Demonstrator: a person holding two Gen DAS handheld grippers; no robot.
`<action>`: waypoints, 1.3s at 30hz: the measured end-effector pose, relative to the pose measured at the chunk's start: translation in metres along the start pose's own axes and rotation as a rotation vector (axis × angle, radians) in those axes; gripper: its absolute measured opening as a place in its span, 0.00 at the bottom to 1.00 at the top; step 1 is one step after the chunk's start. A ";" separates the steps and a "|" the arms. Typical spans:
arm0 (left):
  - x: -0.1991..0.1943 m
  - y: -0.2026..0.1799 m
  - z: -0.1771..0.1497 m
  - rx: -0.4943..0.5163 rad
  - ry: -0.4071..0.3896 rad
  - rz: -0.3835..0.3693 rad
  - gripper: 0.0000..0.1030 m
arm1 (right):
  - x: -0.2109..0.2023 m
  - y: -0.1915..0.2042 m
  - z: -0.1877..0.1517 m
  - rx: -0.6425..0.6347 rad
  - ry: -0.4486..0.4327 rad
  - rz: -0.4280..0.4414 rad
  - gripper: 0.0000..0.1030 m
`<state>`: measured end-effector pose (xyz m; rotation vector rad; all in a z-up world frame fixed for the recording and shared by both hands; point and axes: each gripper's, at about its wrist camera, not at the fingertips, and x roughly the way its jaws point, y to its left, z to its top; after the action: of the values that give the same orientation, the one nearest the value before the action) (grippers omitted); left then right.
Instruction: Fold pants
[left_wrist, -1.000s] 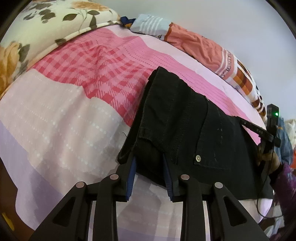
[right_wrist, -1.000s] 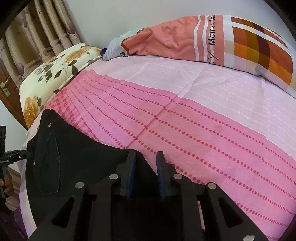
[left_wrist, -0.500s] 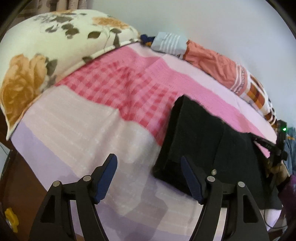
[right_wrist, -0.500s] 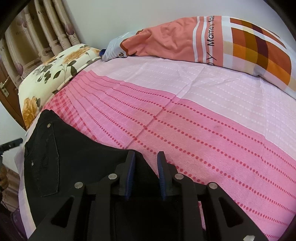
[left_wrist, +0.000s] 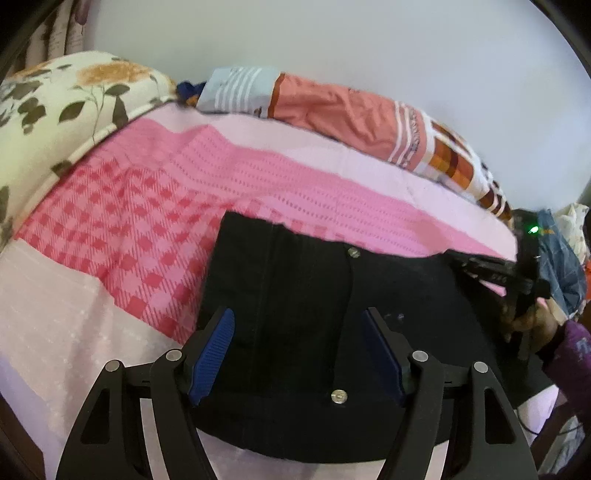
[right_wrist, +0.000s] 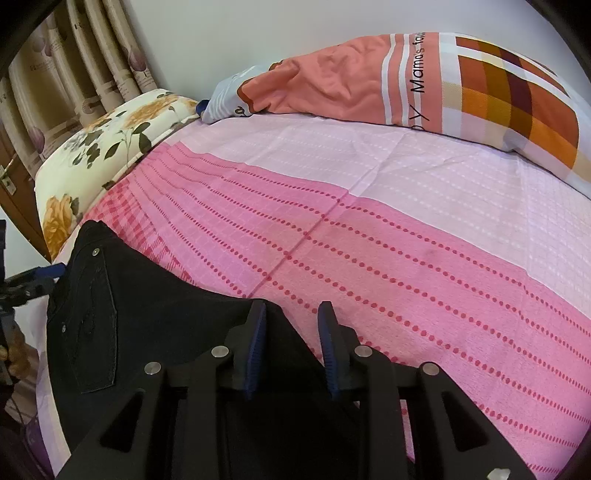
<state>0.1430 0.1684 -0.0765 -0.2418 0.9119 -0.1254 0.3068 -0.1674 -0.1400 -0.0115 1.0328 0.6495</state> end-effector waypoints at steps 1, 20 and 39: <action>0.002 0.001 -0.001 0.000 0.003 0.008 0.69 | 0.000 0.000 0.000 0.000 0.000 -0.001 0.24; 0.019 0.015 -0.016 0.001 0.042 0.104 0.69 | -0.068 -0.022 -0.013 0.253 -0.150 -0.046 0.54; -0.012 -0.001 -0.006 -0.009 -0.036 0.159 0.69 | -0.357 -0.135 -0.331 1.058 -0.532 -0.322 0.55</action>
<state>0.1310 0.1691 -0.0704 -0.1787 0.8921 0.0306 -0.0099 -0.5545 -0.0687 0.8565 0.7238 -0.2406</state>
